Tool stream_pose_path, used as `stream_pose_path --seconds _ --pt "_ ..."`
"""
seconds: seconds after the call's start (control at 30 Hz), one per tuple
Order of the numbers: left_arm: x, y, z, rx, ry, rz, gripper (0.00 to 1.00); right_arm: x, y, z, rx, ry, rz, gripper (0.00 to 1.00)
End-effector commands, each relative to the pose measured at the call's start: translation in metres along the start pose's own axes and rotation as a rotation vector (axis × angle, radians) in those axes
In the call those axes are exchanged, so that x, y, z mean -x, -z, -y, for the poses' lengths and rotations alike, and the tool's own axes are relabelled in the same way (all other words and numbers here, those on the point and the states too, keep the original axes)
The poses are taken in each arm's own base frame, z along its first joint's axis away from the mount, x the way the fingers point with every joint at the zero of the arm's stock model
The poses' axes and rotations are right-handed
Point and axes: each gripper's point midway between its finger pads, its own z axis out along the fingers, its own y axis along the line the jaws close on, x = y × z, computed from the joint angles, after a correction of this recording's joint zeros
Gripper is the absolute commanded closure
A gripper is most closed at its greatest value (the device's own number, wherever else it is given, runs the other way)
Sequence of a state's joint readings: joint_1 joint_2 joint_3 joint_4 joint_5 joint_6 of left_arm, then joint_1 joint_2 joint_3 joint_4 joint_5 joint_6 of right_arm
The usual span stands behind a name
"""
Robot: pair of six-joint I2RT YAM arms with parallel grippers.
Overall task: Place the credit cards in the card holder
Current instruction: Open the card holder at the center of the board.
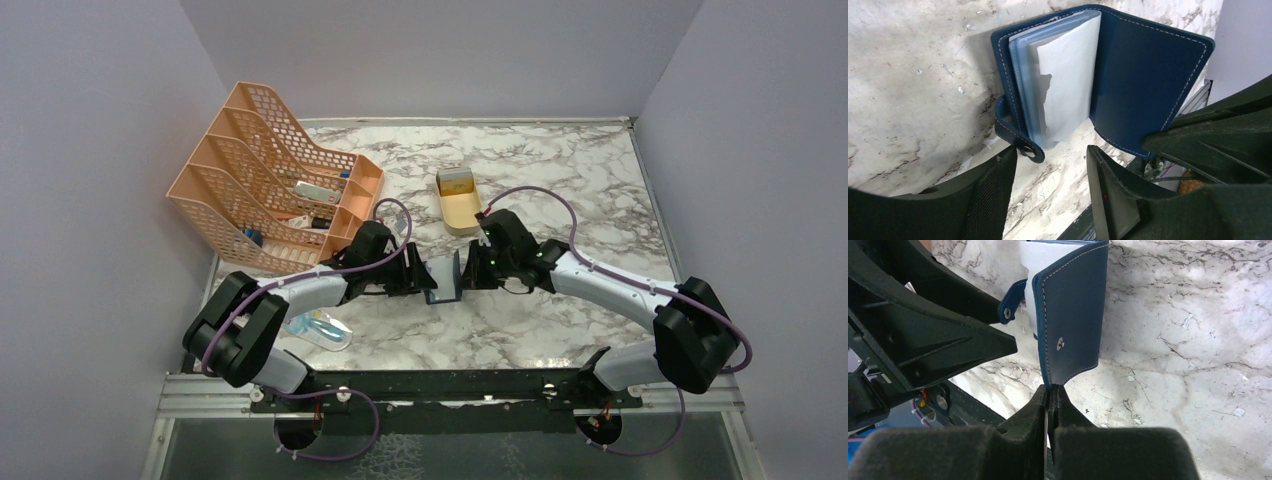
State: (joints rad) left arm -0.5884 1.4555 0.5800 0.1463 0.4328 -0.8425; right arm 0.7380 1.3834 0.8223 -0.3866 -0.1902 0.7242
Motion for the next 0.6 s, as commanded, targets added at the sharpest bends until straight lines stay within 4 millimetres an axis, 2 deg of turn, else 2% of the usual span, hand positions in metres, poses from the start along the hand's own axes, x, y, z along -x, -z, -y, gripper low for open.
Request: stream_pose_path --seconds 0.0,0.37,0.47,0.57 --pt "0.010 -0.001 -0.008 0.049 -0.043 0.038 0.47 -0.005 0.000 -0.004 0.038 -0.010 -0.001 0.99" --pt "0.015 0.001 -0.035 0.184 -0.085 0.068 0.65 -0.012 -0.004 0.008 0.003 -0.010 -0.019 0.99" --pt "0.017 0.001 -0.037 0.202 -0.093 0.076 0.69 -0.011 -0.003 0.013 -0.014 -0.007 -0.018 0.99" --pt "0.019 0.000 -0.034 0.189 -0.101 0.081 0.69 -0.012 -0.002 0.013 -0.014 -0.005 -0.024 0.99"
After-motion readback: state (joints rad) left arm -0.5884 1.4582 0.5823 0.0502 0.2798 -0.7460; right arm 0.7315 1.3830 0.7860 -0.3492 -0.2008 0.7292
